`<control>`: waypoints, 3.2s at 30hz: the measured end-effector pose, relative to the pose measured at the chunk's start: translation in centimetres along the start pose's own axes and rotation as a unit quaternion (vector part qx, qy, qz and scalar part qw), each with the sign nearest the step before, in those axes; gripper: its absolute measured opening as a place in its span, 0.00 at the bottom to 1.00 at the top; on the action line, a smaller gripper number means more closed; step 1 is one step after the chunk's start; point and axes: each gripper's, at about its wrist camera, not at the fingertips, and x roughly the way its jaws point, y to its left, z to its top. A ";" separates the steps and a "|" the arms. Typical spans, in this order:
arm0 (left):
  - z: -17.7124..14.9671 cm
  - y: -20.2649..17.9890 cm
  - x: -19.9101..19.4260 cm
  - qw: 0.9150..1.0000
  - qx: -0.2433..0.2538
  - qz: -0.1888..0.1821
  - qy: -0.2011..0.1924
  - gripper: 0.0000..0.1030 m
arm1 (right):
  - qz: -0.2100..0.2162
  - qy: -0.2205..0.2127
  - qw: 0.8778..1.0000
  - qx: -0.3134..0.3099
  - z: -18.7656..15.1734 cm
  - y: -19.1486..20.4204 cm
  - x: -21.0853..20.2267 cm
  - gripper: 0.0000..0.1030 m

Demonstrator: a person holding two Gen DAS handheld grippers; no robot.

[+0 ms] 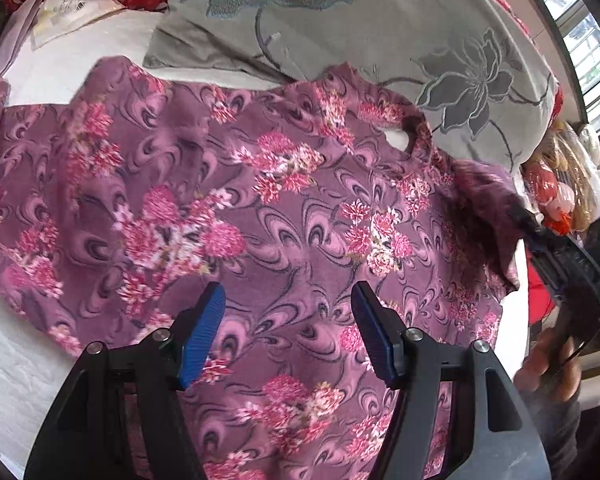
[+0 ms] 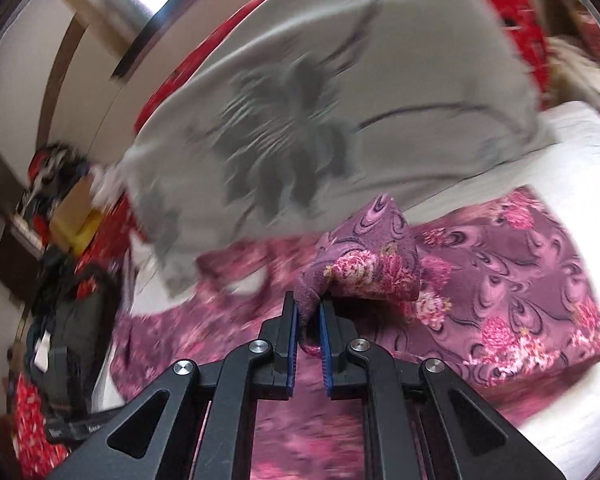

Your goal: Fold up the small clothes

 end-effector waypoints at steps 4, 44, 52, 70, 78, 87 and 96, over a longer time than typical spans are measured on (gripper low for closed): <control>-0.1 0.7 -1.1 1.000 0.004 -0.003 -0.007 0.63 | 0.026 0.028 0.999 -0.019 -2.0 3.6 2.4 0.09; -0.3 -2.6 -2.5 0.995 -0.058 -0.010 -0.081 0.05 | -0.046 -0.037 0.979 0.196 -6.1 -14.1 -9.5 0.37; -0.7 -0.4 -1.2 0.996 -0.084 -0.016 -0.040 0.05 | -0.001 0.031 0.977 0.210 -5.1 -14.1 -4.0 0.11; -0.8 -0.2 -2.1 0.996 -0.064 0.000 -0.060 0.18 | -0.046 -0.041 0.995 0.072 -4.9 -8.8 -6.3 0.26; -1.2 0.4 -0.9 0.999 -0.043 0.010 -0.023 0.19 | -0.073 -0.006 0.997 0.030 -6.9 -3.8 -2.4 0.33; 3.8 9.5 -9.6 0.987 -0.086 0.090 -0.101 0.56 | 0.069 0.086 0.992 -0.061 -10.1 9.3 6.2 0.33; 9.7 26.4 -11.3 0.953 -0.233 0.177 -0.075 0.59 | 0.073 0.039 0.989 -0.124 -13.3 11.1 7.5 0.36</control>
